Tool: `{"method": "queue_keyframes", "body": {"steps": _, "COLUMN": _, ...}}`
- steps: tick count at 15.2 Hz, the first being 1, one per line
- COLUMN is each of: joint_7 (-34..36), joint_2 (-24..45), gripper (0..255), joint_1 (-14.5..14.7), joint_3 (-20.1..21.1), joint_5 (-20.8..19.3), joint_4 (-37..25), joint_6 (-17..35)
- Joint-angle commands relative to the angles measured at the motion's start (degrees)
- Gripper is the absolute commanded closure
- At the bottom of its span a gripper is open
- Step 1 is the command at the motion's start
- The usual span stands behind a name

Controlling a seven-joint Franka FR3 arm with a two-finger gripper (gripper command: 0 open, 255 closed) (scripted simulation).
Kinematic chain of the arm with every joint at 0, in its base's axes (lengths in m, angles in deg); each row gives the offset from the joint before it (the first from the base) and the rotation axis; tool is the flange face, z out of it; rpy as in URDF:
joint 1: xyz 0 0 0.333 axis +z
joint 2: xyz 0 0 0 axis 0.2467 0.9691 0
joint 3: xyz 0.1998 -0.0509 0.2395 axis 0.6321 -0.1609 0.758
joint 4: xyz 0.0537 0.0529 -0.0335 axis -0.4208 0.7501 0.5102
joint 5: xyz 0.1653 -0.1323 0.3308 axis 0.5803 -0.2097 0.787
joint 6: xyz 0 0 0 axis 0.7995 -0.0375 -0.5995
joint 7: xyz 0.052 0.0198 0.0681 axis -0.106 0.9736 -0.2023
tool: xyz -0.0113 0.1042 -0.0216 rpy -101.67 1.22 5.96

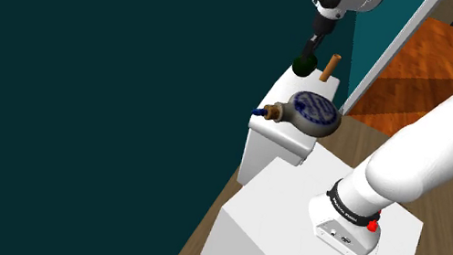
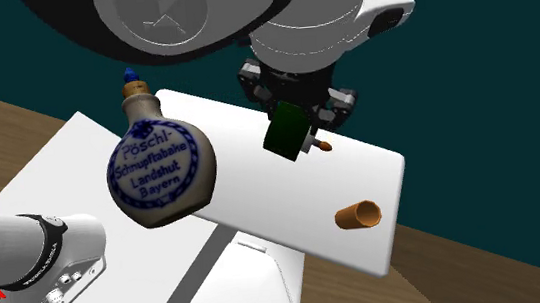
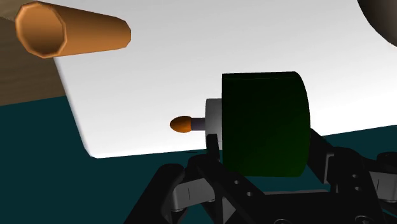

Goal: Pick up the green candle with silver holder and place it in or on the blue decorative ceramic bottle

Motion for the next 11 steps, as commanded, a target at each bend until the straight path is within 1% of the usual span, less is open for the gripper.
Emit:
{"method": "queue_keyframes", "body": {"steps": 1, "joint_7": 0.32, "joint_2": -0.7, "gripper": 255, "joint_1": 0.06, "joint_3": 0.18, "joint_5": -0.3, "joint_4": -1.04, "joint_6": -1.69}}
{"method": "queue_keyframes", "body": {"steps": 11, "joint_7": 1.03, "joint_2": -3.45, "gripper": 255, "joint_1": 0.15, "joint_3": 0.84, "joint_5": -1.27, "joint_4": -6.3, "joint_6": -9.47}}
